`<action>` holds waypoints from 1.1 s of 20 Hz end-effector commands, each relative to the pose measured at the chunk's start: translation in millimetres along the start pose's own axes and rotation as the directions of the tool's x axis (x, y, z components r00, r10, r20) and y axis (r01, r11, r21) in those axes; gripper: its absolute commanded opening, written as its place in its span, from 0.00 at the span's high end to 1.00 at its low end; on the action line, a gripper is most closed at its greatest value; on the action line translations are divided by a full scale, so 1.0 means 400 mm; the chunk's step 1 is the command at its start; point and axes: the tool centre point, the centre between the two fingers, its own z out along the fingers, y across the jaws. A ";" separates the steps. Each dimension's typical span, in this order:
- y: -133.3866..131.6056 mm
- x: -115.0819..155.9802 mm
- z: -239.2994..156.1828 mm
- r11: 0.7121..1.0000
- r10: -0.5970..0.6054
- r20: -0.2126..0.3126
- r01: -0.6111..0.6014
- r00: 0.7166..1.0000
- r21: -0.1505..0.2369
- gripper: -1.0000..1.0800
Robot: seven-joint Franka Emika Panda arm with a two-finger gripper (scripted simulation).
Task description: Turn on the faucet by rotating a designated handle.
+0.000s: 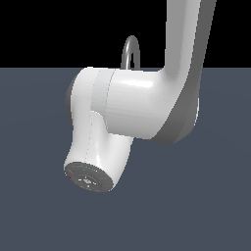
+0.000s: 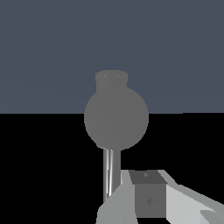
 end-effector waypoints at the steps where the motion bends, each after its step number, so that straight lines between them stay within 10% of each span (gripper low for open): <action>1: -0.029 0.003 0.002 1.000 0.000 0.003 0.000 1.000 0.010 1.00; 10: -0.157 0.017 0.010 0.999 -0.001 0.025 0.000 1.000 0.042 1.00; 12: -0.046 -0.001 0.000 1.000 0.026 0.034 -0.026 0.999 0.003 1.00; 22: -0.139 0.083 0.008 1.000 0.008 0.028 -0.009 1.000 0.029 1.00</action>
